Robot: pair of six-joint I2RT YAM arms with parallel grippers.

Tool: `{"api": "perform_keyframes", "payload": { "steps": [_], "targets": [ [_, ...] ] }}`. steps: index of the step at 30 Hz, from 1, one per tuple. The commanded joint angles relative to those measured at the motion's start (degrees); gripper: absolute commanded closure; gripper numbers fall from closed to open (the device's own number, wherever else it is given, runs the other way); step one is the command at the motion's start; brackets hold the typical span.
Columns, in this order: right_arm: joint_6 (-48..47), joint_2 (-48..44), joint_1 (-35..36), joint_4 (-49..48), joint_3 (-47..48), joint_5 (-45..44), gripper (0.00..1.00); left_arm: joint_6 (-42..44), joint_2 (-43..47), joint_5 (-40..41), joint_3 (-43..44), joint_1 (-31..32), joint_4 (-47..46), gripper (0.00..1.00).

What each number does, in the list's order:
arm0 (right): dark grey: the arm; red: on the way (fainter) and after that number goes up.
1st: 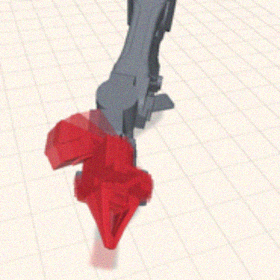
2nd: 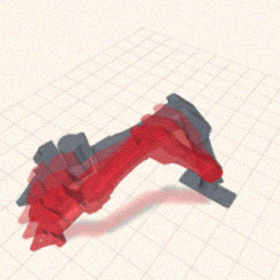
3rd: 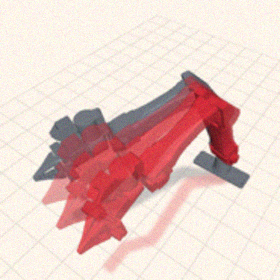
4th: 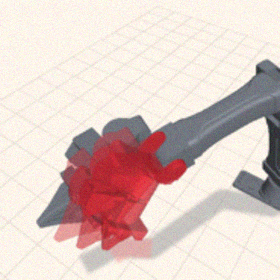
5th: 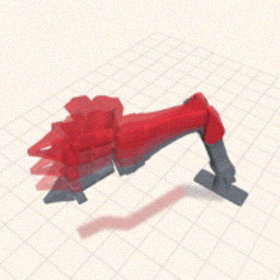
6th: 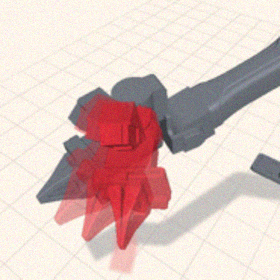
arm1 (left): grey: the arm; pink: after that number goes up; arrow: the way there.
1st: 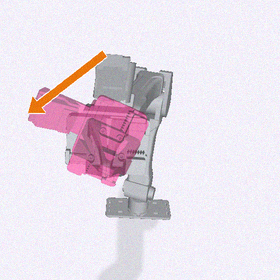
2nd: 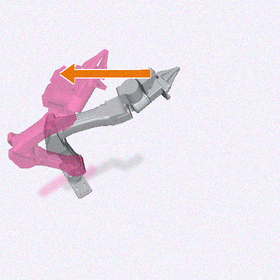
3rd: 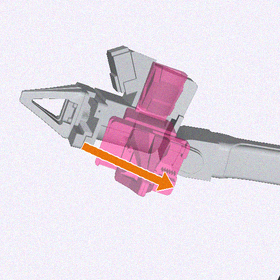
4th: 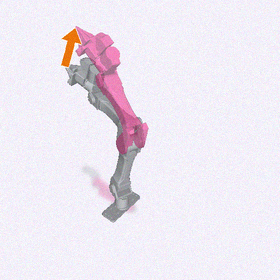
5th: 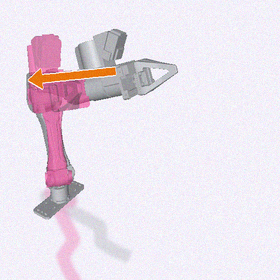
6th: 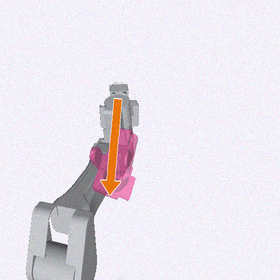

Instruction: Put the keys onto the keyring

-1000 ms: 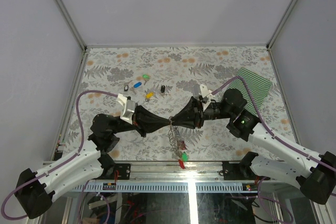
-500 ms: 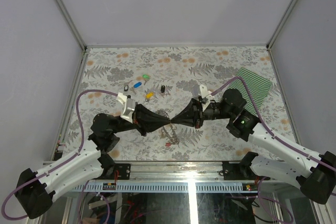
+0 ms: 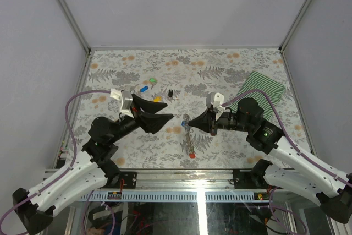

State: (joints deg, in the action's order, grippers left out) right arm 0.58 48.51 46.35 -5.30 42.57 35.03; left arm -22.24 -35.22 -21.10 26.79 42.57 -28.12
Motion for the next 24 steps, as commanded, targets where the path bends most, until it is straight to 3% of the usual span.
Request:
{"api": "perform_keyframes", "payload": {
  "steps": [1, 8, 14, 24],
  "targets": [
    [-5.5, -2.8, 0.3, 6.0, 2.6, -7.3, 1.00, -2.3, -0.1, 13.8, 6.6, -0.3, 16.5, 0.43],
    [-5.6, -3.2, 0.4, 13.5, 4.2, -12.9, 1.00, -4.5, -13.0, 22.1, 18.6, -0.5, 36.8, 0.40],
    [-5.0, -3.9, 0.4, 18.9, 6.2, -16.7, 1.00, -3.8, -23.5, 24.6, 23.6, -1.6, 40.0, 0.30],
    [-4.3, -6.3, 0.4, 25.5, 7.5, -20.5, 1.00, 1.4, -44.7, 27.7, 38.8, -5.6, 50.4, 0.26]
  ]
}}
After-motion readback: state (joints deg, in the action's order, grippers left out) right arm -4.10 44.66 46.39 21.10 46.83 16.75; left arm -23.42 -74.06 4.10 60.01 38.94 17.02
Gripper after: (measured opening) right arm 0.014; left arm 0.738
